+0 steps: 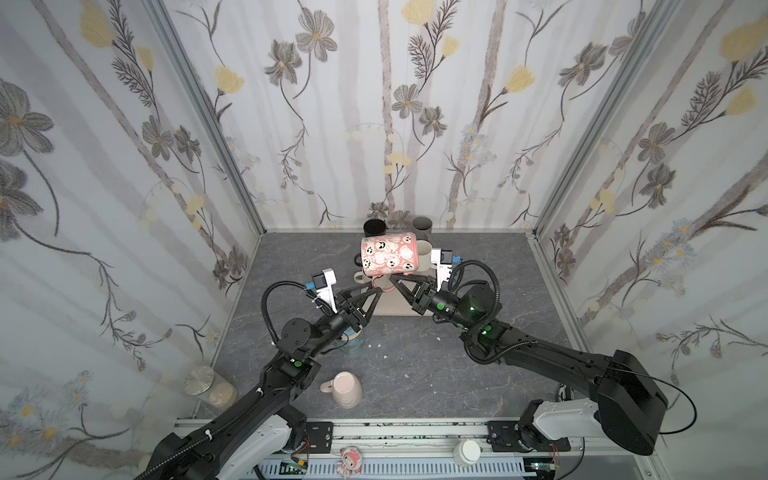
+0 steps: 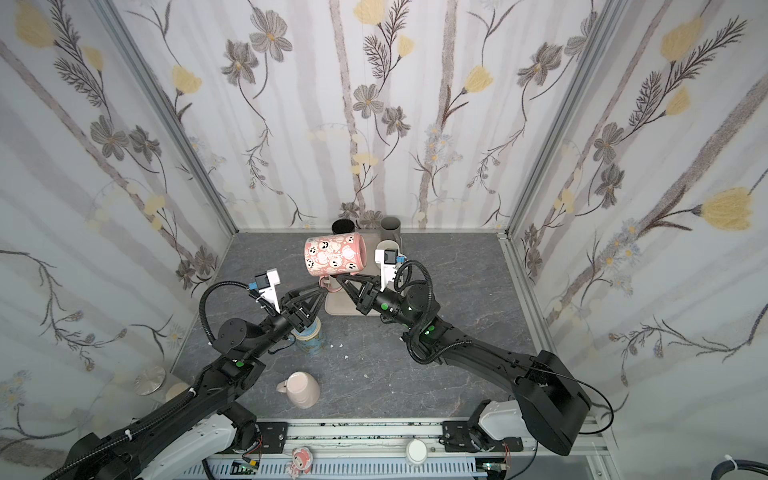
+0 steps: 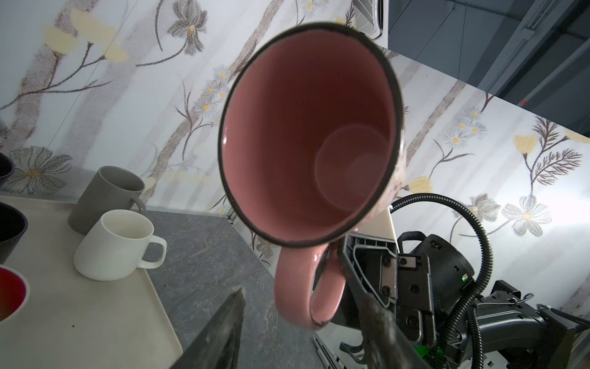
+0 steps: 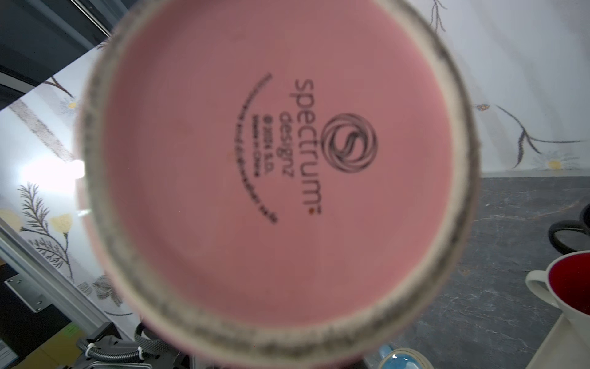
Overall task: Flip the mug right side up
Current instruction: 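Lift and turn the pink mug with the right gripper toward the left gripper, then grasp the pink mug's rim with the left gripper and open the right gripper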
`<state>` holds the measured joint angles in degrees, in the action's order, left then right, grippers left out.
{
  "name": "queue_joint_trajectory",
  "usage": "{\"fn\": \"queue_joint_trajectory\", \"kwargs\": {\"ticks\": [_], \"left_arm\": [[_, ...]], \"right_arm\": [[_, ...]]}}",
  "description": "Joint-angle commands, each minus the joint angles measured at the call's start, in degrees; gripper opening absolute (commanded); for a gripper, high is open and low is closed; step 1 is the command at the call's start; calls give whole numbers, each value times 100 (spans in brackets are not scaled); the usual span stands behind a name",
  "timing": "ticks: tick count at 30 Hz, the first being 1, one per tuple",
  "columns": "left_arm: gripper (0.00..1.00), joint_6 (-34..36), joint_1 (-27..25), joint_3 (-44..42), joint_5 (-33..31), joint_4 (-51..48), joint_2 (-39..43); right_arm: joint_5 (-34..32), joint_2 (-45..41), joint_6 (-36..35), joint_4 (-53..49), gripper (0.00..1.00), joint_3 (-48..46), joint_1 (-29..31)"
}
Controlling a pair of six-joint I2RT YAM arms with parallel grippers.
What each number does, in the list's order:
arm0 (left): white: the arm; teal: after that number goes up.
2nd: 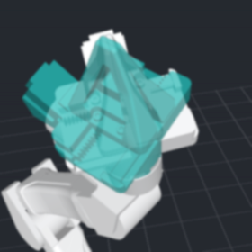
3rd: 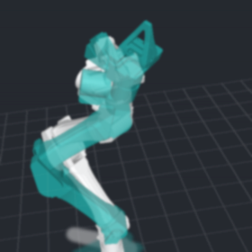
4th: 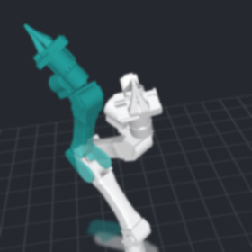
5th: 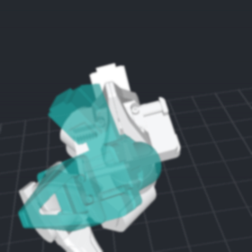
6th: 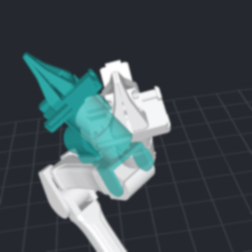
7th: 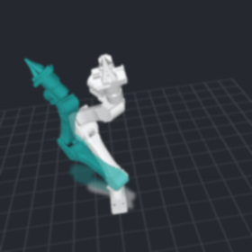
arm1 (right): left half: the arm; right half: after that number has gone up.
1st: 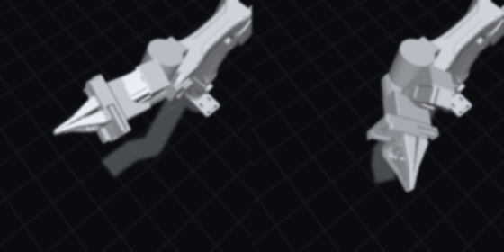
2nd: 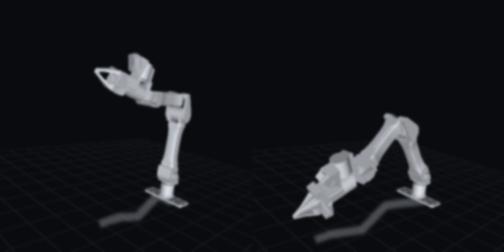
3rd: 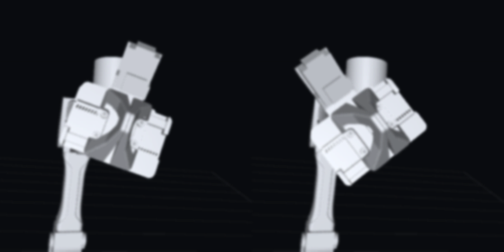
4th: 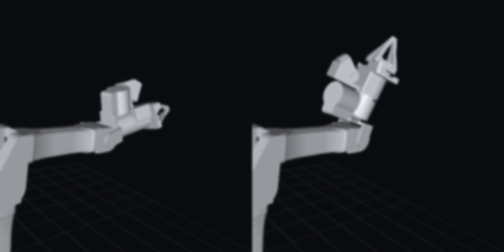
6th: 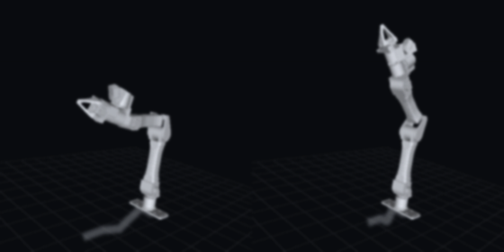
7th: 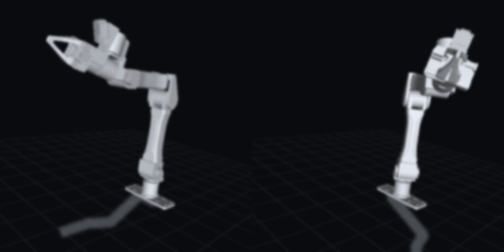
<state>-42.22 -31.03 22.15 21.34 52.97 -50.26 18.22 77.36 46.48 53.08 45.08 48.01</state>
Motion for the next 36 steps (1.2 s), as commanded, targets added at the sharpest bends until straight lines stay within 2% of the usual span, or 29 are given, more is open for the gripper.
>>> {"fn": "queue_joint_trajectory", "kwargs": {"ticks": [1, 5, 10, 13, 17, 23, 26, 31, 34, 36], "left_arm": [[50, 3, 0, 40, 125, 450, 35], [46, 29, 0, 77, 103, 359, 79], [33, 21, 0, 87, 76, 311, 111], [22, 12, 0, 88, 62, 260, 111], [1, 93, 0, 177, -37, -40, 146], [0, 472, -8, 444, -82, -883, 205], [0, 805, -7, 673, -117, -1507, 245], [0, 1400, -4, 1140, -213, -2581, 256], [0, 1696, -4, 1381, -293, -3050, 214], [0, 1893, -8, 1549, -363, -3360, 135]], "right_arm": [[388, 79, 335, 1110, 0, 77, 33], [580, 190, 489, 1258, 0, 71, 68], [671, 303, 547, 1284, 0, 84, 134], [654, 341, 564, 1282, 0, 58, 150], [681, 350, 530, 1185, 0, 68, 147], [637, 291, 366, 871, 0, 37, 138], [580, 189, 233, 551, 20, -13, 106], [519, -119, 112, 250, 59, -429, -58], [371, -401, -8, 30, 67, -666, -194], [204, -624, -58, -105, 69, -844, -310]]}}
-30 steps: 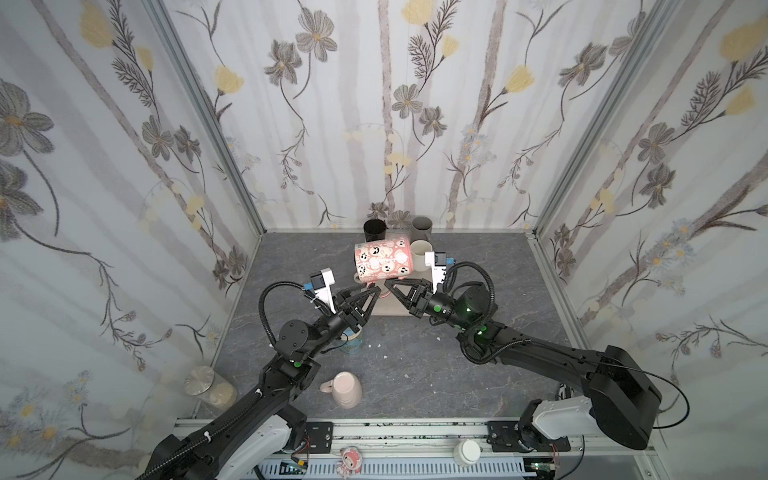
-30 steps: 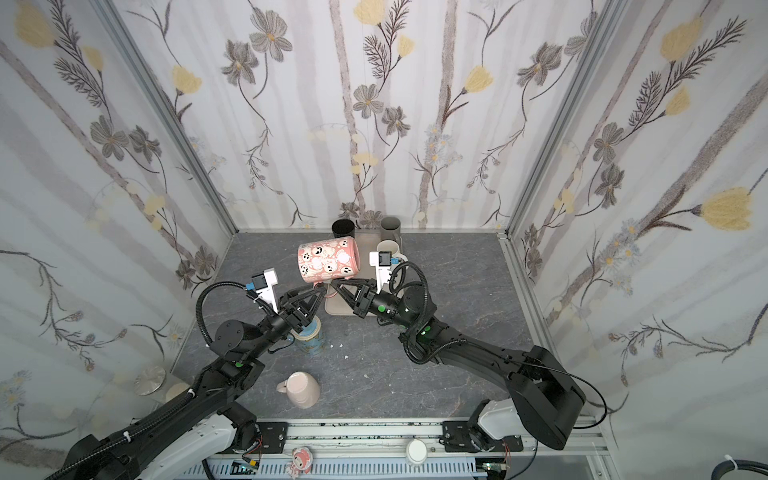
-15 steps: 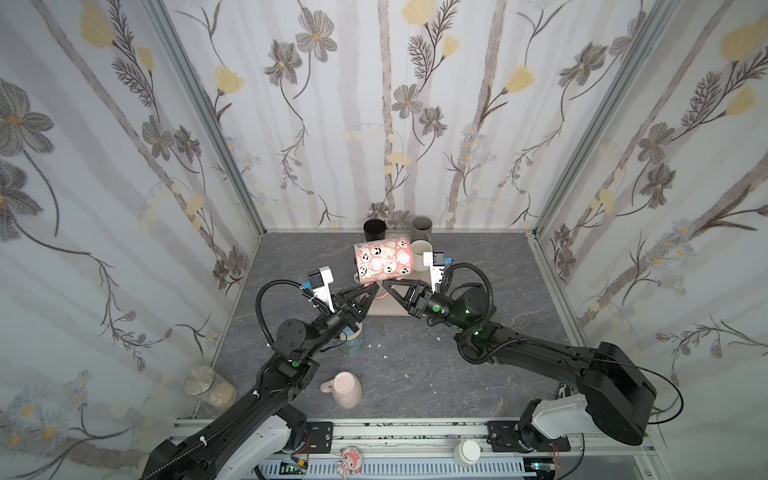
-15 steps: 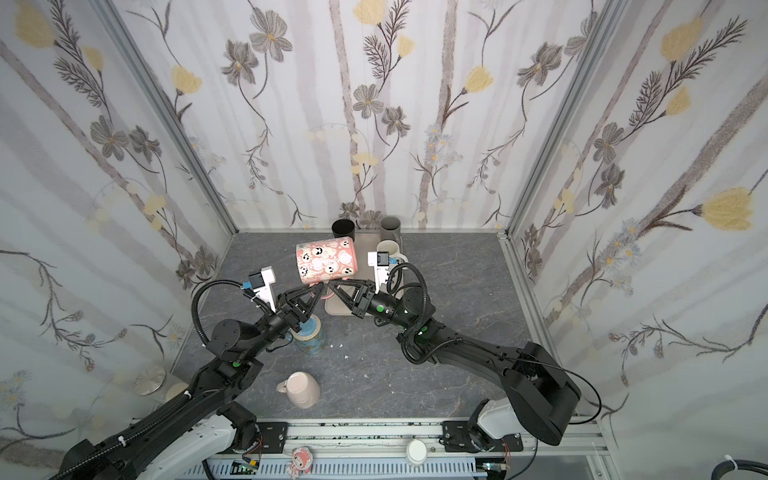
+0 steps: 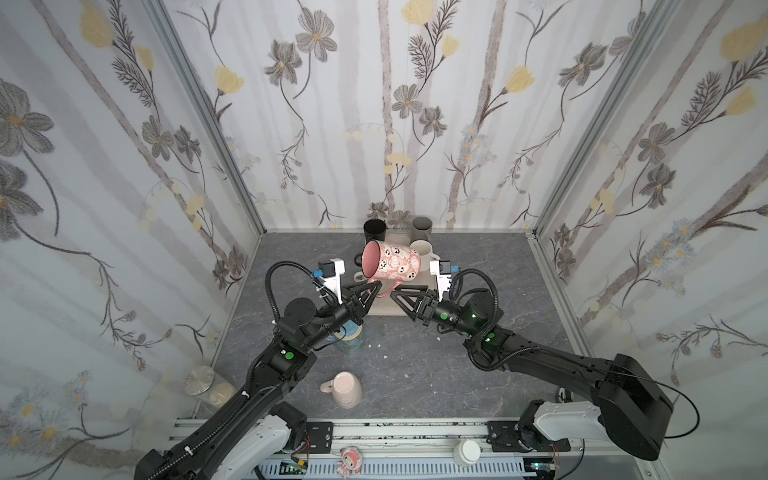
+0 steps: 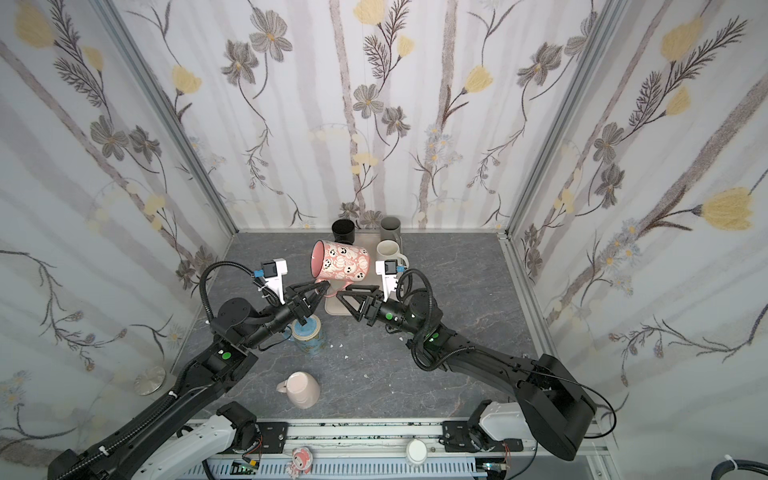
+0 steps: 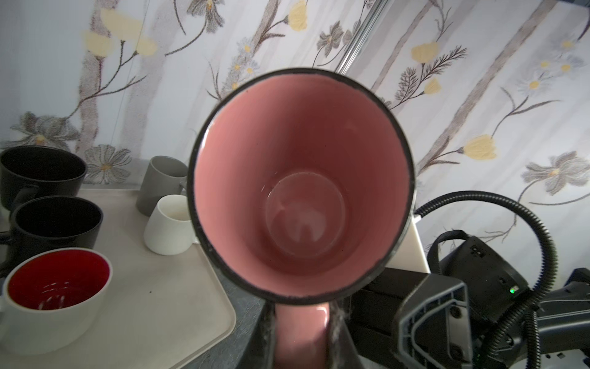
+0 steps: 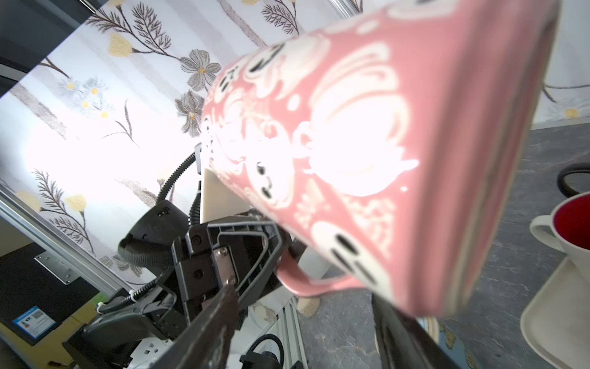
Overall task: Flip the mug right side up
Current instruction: 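Grasp the pink mug's rim with the left gripper and open the right gripper, then carry the pink mug to the tray with the left gripper while the right draws back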
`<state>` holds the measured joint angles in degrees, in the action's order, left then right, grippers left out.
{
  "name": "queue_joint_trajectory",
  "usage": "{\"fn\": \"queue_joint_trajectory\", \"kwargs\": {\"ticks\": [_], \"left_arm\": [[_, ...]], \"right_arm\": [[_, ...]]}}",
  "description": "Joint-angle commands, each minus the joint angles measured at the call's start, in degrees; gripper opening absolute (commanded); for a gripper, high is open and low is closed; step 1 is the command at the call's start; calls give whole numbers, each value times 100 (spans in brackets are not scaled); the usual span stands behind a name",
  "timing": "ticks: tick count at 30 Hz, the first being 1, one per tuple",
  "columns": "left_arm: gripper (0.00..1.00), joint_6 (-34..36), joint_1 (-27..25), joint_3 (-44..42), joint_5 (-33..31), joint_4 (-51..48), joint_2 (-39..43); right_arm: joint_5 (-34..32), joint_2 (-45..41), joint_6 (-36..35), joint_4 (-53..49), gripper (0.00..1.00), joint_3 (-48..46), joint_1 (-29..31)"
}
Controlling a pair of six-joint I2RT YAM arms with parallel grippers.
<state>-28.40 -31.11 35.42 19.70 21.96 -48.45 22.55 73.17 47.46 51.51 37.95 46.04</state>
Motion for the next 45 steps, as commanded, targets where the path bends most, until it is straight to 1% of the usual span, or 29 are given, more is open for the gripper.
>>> {"fn": "queue_joint_trajectory", "kwargs": {"ticks": [1, 6, 9, 16, 22, 30, 36, 45], "left_arm": [[0, 605, 0, 312, -210, -414, -121], [0, 1024, 1, 637, -396, -1045, -432], [0, 1282, 3, 874, -545, -1390, -722], [0, 1878, 2, 1375, -882, -2108, -1360], [0, 2437, -9, 1686, -1295, -2701, -1771], [0, 2733, -53, 1622, -1629, -2649, -2314], [0, 2769, -61, 1615, -1841, -2488, -2674], [0, 2906, -70, 1679, -2117, -2539, -3226]], "right_arm": [[-330, -349, -191, -43, 70, -222, -154], [-910, -1093, -399, -673, 73, -585, -363], [-1132, -1452, -482, -904, 74, -741, -502], [-1251, -1895, -419, -1092, 74, -1044, -829], [-1241, -2051, -279, -1127, 75, -1194, -1059], [-1196, -2103, -218, -1011, 75, -1298, -1185], [-1132, -2079, -180, -953, 75, -1306, -1277], [-1102, -2070, -150, -901, 75, -1361, -1355]]}}
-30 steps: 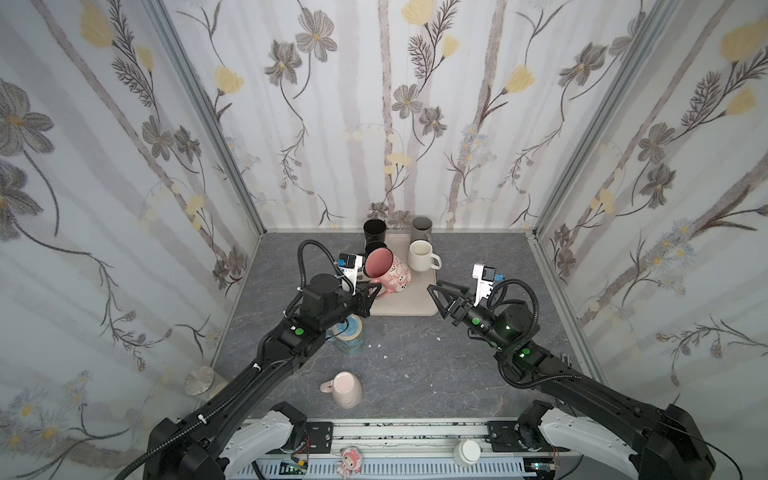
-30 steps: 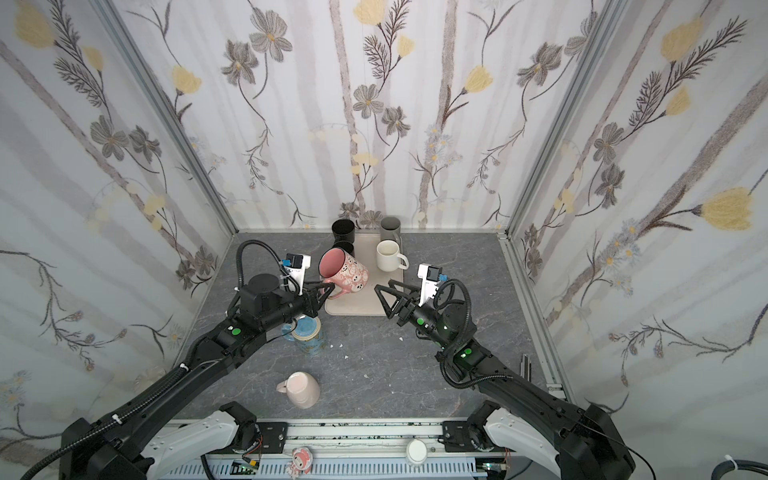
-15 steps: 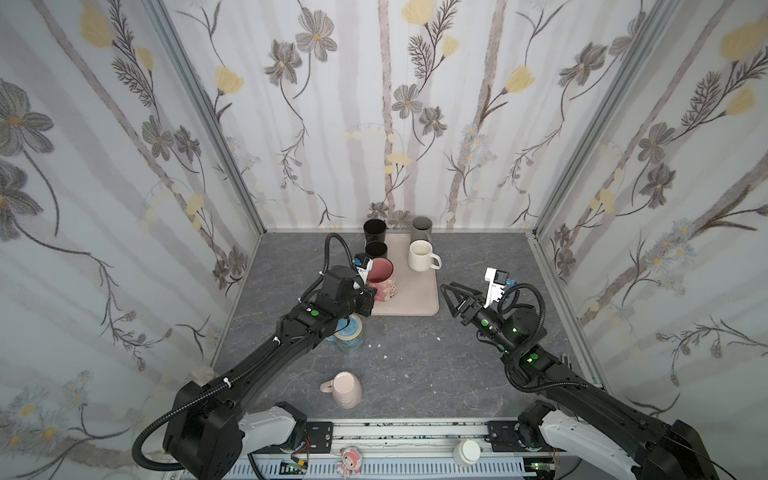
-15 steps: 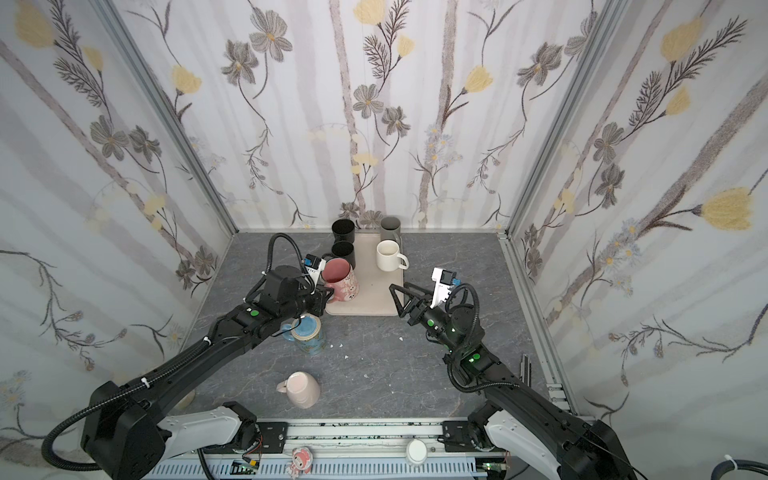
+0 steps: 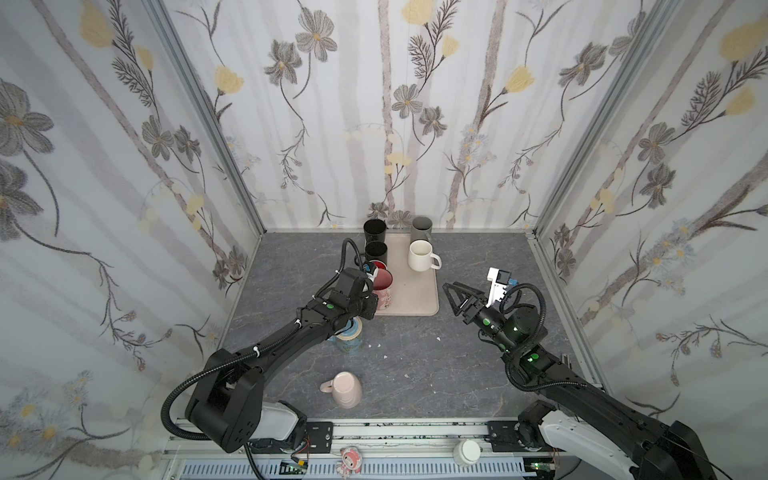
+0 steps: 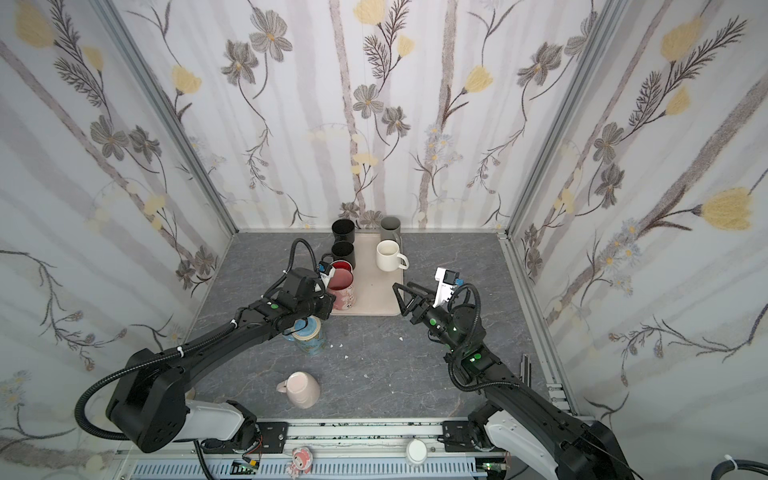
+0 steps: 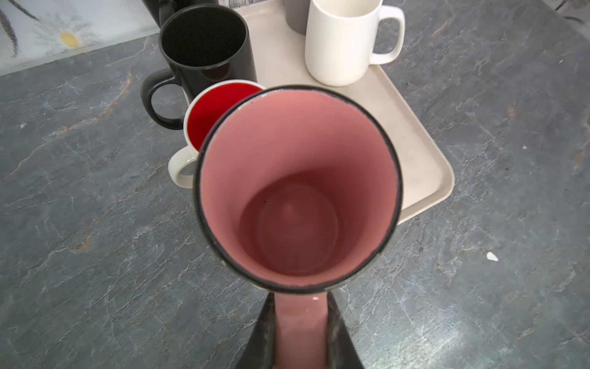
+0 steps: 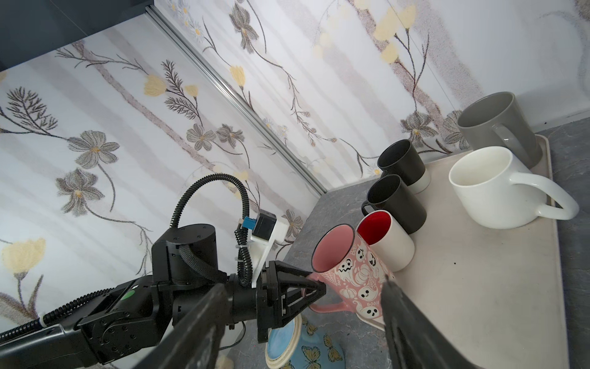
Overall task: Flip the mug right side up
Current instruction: 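Carry the pink mug to the tray with the left gripper while the right draws back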
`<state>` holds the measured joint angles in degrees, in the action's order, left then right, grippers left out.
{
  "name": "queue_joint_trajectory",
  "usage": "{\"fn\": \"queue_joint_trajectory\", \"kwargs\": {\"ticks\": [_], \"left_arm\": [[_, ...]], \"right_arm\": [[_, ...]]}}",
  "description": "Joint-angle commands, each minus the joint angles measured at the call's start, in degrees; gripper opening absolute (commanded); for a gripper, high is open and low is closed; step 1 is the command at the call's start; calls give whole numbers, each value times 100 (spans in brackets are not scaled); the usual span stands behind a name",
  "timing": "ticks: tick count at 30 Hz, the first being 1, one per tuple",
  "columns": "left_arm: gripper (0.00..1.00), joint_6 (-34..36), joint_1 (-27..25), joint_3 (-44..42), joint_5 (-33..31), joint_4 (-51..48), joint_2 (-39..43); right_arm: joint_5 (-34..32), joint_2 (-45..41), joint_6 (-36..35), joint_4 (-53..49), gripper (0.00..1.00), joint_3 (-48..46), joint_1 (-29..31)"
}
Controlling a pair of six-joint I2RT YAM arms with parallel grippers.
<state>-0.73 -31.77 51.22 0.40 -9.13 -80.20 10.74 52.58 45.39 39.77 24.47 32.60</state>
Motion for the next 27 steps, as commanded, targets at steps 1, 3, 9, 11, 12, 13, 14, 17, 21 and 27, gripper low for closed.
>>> {"fn": "queue_joint_trajectory", "kwargs": {"ticks": [1, 3, 9, 11, 12, 13, 14, 17, 21, 27], "left_arm": [[0, 139, -6, 107, -220, 577, -79], [0, 135, -5, 123, -294, 593, -104], [0, 133, 13, 142, -403, 651, -254], [0, 145, 13, 151, -436, 657, -337], [0, 158, 13, 166, -445, 649, -370], [0, 162, 14, 167, -464, 640, -386], [0, 177, 13, 167, -497, 627, -406], [0, 186, 47, 160, -563, 571, -456], [0, 126, 48, 238, -735, 398, -566], [25, 65, 52, 204, -991, 222, -606]], "right_arm": [[88, -15, 58, 272, 75, -21, -23], [95, -19, 58, 271, 75, -27, -30], [137, -19, 72, 320, 75, -26, -44], [143, -28, 83, 331, 75, -21, -52], [144, -28, 87, 331, 75, -30, -57], [144, -38, 84, 332, 75, -31, -55], [143, -47, 84, 326, 75, -34, -53], [141, -55, 86, 329, 75, -38, -65], [146, -50, 87, 338, 75, -38, -71], [150, -64, 97, 331, 75, -56, -80]]}}
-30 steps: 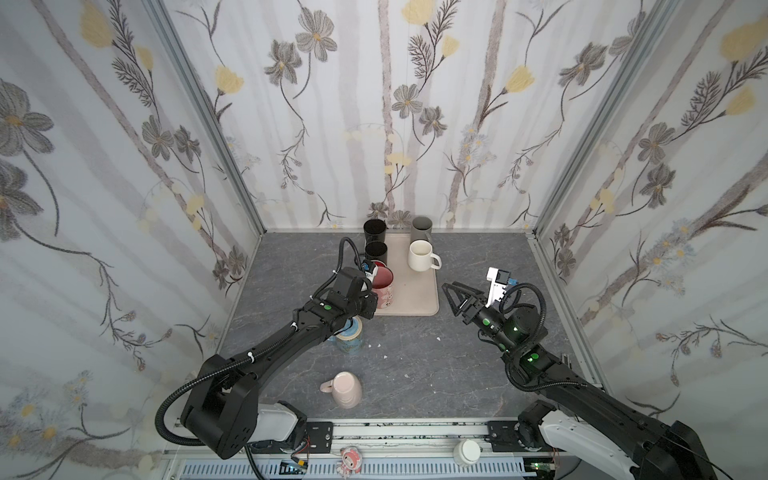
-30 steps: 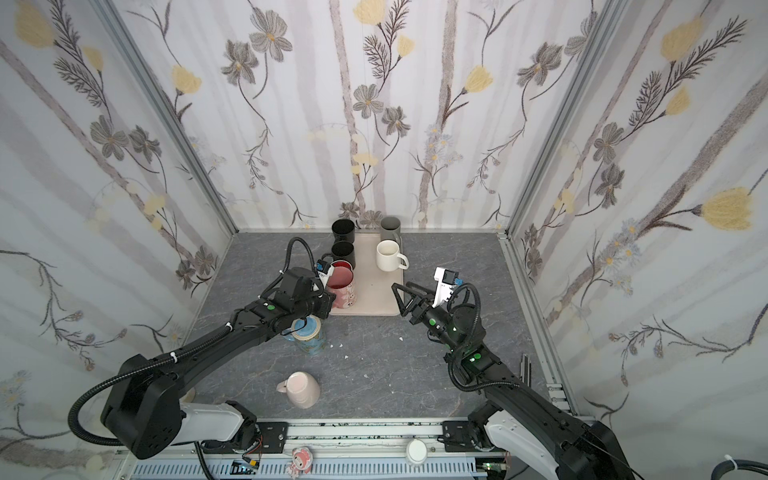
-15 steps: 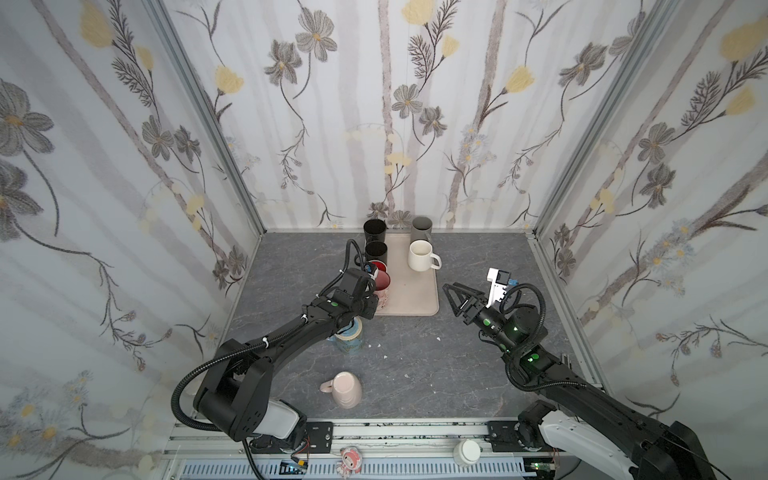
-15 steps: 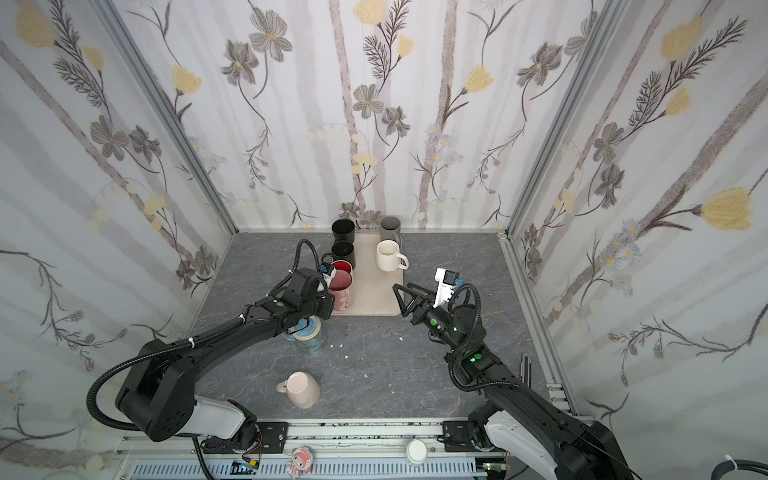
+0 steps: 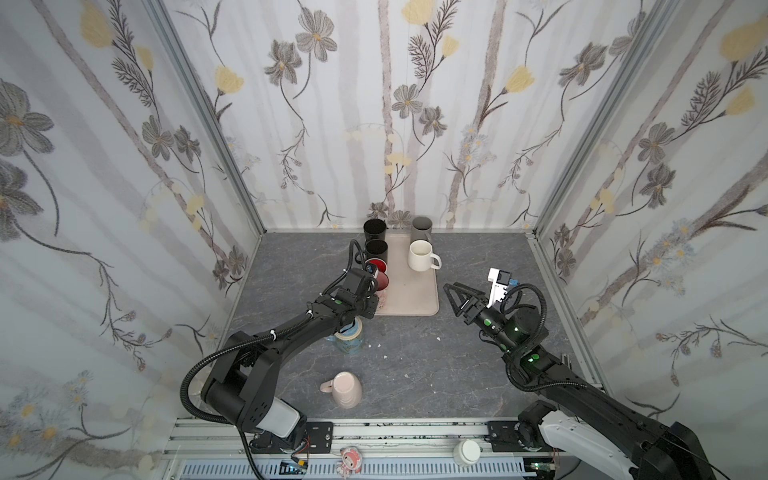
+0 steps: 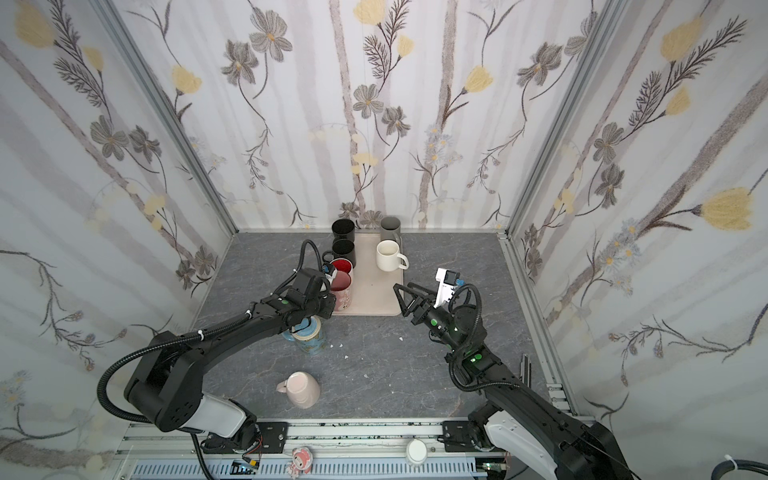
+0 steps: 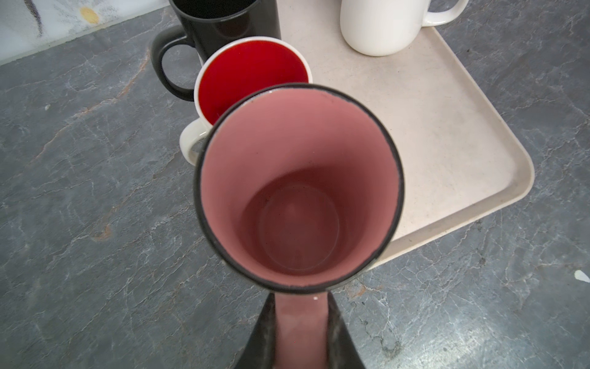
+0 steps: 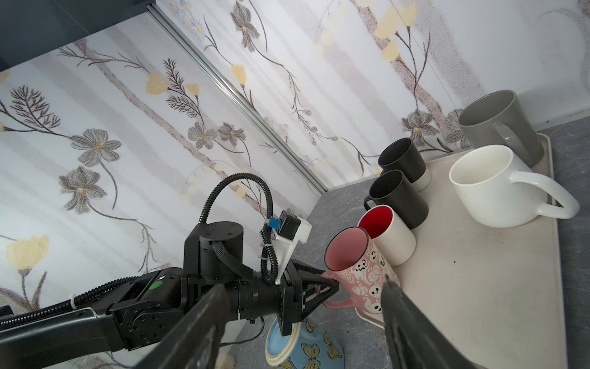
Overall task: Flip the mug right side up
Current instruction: 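Carry the pink mug to the tray with the left gripper while the right draws back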
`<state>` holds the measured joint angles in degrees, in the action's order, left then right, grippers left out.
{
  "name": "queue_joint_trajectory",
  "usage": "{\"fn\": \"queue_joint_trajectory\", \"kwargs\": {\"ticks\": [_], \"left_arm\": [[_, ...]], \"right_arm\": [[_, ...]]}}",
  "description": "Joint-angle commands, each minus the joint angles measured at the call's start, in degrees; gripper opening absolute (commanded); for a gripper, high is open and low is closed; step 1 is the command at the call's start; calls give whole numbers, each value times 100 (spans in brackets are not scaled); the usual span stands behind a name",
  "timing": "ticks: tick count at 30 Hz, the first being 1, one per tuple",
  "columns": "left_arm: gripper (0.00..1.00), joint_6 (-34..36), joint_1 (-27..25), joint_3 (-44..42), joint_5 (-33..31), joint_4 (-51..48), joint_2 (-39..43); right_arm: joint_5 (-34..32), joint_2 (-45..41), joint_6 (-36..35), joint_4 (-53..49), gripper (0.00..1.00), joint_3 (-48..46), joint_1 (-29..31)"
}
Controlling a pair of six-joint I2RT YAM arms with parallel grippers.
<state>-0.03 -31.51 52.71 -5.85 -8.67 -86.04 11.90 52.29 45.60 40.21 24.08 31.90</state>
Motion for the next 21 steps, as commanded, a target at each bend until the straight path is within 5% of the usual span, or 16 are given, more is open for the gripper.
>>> {"fn": "queue_joint_trajectory", "kwargs": {"ticks": [1, 13, 21], "left_arm": [[28, -23, 22, 55, -439, 136, -30], [53, -242, 22, 25, -707, -22, 180], [77, -979, 14, -150, -93, 544, 1526]], "right_arm": [[32, -43, 71, 293, 75, -25, -12], [70, -26, 107, 343, 76, -16, -10], [301, 189, 46, 255, 77, 53, -9]]}}
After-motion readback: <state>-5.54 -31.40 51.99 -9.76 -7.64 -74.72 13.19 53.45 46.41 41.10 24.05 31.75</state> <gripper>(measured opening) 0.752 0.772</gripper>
